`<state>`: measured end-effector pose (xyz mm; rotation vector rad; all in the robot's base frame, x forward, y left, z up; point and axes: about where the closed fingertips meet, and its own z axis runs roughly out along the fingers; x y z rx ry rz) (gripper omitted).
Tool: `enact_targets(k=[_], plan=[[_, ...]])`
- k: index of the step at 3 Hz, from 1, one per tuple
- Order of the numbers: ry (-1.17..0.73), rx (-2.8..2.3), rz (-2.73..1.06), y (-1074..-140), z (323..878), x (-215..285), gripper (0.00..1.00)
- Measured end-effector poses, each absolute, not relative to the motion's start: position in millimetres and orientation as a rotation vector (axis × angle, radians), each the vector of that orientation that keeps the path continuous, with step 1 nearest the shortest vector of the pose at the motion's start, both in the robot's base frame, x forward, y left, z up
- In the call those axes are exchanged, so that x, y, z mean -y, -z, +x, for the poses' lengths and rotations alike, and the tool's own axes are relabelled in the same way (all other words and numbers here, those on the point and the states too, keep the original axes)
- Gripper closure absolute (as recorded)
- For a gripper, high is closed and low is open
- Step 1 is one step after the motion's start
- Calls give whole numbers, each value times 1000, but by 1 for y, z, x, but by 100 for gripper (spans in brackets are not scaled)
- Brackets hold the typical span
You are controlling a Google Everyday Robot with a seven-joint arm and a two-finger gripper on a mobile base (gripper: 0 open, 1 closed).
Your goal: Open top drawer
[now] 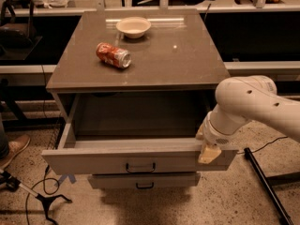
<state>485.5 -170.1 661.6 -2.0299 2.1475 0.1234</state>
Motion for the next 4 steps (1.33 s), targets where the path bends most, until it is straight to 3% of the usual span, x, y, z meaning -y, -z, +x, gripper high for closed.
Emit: enact_targets(k=[1, 3, 4], plan=[[-124, -2148, -2031, -661, 485, 170, 0], [-155, -2139, -2104, -654, 464, 165, 0], [-174, -2143, -2131, -650, 444, 166, 18]])
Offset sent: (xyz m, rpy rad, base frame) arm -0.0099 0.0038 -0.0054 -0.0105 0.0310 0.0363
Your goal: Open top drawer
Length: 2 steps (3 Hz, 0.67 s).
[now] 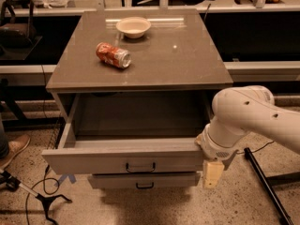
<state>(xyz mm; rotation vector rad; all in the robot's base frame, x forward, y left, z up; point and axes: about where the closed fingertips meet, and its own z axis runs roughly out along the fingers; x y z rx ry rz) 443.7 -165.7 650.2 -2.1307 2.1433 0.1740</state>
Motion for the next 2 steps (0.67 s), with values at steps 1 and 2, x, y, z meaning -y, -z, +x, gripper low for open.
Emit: enact_targets(k=[1, 2], plan=[[-169, -2153, -2134, -654, 426, 172, 49], [-158, -2158, -2132, -658, 419, 176, 72]])
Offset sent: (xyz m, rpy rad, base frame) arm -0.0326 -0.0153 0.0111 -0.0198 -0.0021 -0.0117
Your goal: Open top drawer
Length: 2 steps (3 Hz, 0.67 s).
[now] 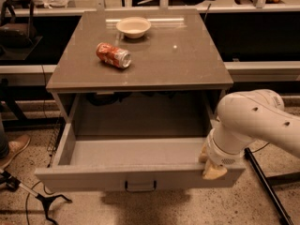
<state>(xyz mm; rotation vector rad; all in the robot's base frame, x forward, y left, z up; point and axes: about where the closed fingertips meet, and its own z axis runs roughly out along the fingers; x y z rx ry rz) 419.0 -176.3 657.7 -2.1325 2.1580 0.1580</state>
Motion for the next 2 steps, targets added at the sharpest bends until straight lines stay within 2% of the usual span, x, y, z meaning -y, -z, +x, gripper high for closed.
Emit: enact_targets(k=[1, 2], plan=[[-152, -2193, -2096, -661, 402, 187, 95], [-152, -2198, -2090, -661, 400, 189, 0]])
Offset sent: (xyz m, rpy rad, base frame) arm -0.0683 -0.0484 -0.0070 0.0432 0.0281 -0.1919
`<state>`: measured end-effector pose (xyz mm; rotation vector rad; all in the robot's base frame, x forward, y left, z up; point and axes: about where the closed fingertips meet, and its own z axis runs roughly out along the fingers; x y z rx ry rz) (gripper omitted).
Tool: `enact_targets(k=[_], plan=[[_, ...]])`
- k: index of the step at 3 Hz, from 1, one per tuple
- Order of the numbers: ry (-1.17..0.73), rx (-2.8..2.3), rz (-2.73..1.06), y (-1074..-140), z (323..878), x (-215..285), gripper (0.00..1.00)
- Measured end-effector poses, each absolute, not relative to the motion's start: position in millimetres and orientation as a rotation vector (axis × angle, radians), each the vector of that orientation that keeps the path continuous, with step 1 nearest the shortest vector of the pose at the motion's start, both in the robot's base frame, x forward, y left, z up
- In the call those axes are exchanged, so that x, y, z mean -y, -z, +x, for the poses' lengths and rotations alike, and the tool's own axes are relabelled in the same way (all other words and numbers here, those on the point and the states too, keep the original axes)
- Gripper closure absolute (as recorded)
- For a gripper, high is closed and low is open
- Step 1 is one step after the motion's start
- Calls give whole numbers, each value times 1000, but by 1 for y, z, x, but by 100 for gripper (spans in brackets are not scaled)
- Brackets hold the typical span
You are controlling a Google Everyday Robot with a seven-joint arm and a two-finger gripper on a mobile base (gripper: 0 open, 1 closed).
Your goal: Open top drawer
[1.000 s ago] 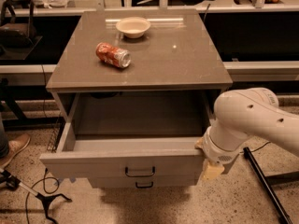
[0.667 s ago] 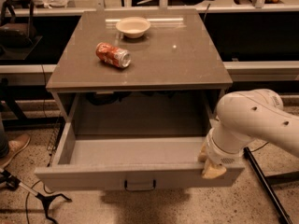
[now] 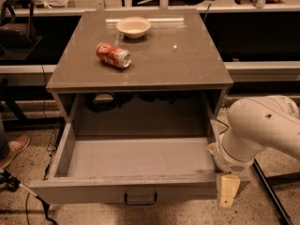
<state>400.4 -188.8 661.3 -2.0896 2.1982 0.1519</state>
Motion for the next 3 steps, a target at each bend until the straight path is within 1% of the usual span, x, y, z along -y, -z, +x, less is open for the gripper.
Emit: enact_targets(k=[2, 3], plan=[[-134, -2188, -2066, -675, 406, 195, 0], [-74, -2181, -1972, -711, 416, 216, 0]])
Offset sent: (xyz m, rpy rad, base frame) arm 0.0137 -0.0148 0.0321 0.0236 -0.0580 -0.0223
